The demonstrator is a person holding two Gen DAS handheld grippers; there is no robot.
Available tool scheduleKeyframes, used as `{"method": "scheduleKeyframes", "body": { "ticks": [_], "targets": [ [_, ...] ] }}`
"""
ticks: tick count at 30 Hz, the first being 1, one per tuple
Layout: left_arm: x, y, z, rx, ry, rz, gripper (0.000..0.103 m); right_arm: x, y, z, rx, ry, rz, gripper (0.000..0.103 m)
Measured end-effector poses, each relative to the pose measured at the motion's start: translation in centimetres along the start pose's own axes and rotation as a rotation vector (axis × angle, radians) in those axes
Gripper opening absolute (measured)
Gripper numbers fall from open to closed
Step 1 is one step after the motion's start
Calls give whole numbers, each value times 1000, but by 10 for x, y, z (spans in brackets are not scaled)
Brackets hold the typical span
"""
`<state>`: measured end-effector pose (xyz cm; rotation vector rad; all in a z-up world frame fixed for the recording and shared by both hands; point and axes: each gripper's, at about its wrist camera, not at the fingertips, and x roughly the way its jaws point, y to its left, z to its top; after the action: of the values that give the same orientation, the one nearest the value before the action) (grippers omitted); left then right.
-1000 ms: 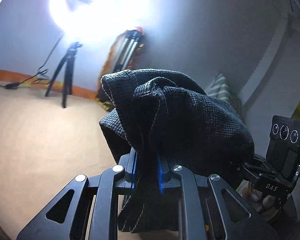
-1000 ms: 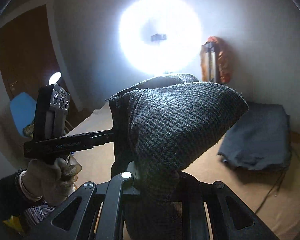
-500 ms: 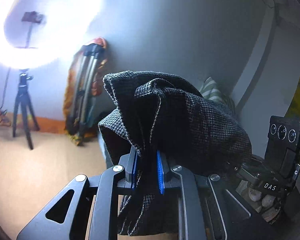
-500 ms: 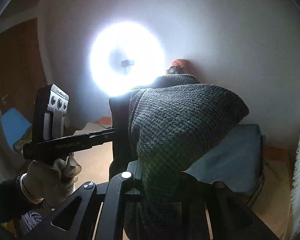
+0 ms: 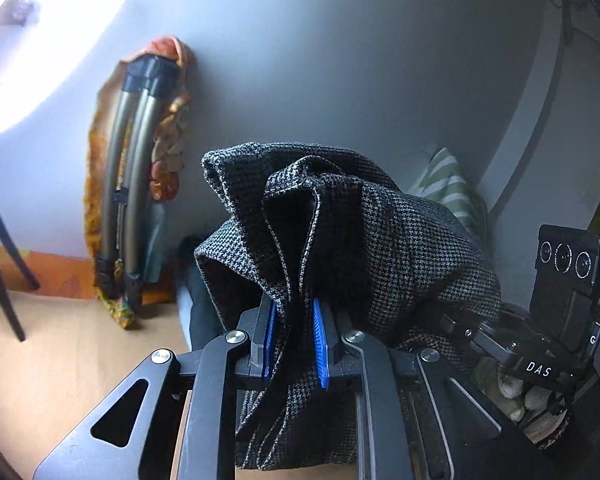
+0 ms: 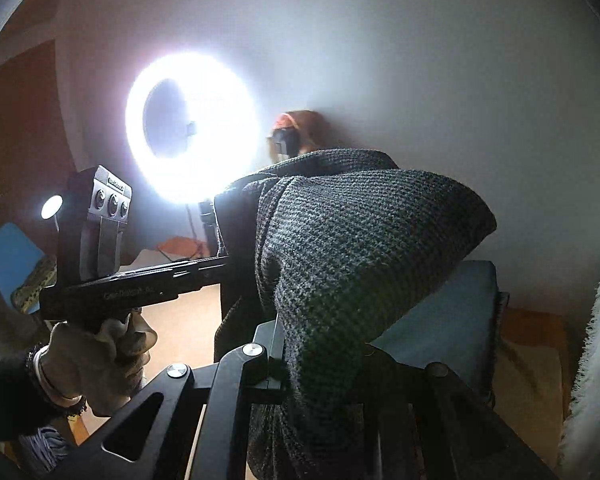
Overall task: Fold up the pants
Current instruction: 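Lift the folded trousers with both tools and carry them toward the pillow, then lower the trousers onto the blanket beside the pillow and open both tools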
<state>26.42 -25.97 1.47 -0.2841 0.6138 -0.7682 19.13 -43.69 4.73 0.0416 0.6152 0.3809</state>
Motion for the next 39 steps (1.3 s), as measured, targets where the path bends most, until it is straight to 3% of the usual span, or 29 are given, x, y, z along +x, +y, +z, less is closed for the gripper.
{"method": "scheduleKeyframes", "body": {
  "ticks": [12,16,20,23,27,33,37,39],
  "targets": [
    [81,12,3,-4,88,34,14,54,-79,-12,44,53,-38,12],
    [115,13,-3,31,137,112,14,73,-105,-25,76,99,-65,13],
    [122,10,-5,38,135,172,14,92,-138,-36,154,146,-91,24],
    [114,1,-7,80,114,200,14,96,-162,-41,242,140,-58,31],
    [104,-16,-17,142,119,164,14,92,-188,-46,369,92,44,42],
    [116,-22,-51,188,250,79,14,94,-229,-53,584,46,101,47],
    [122,-26,-70,207,304,60,14,104,-239,-46,608,37,91,46],
    [124,-27,-76,217,315,62,15,105,-228,-36,511,23,69,32]
  ]
}}
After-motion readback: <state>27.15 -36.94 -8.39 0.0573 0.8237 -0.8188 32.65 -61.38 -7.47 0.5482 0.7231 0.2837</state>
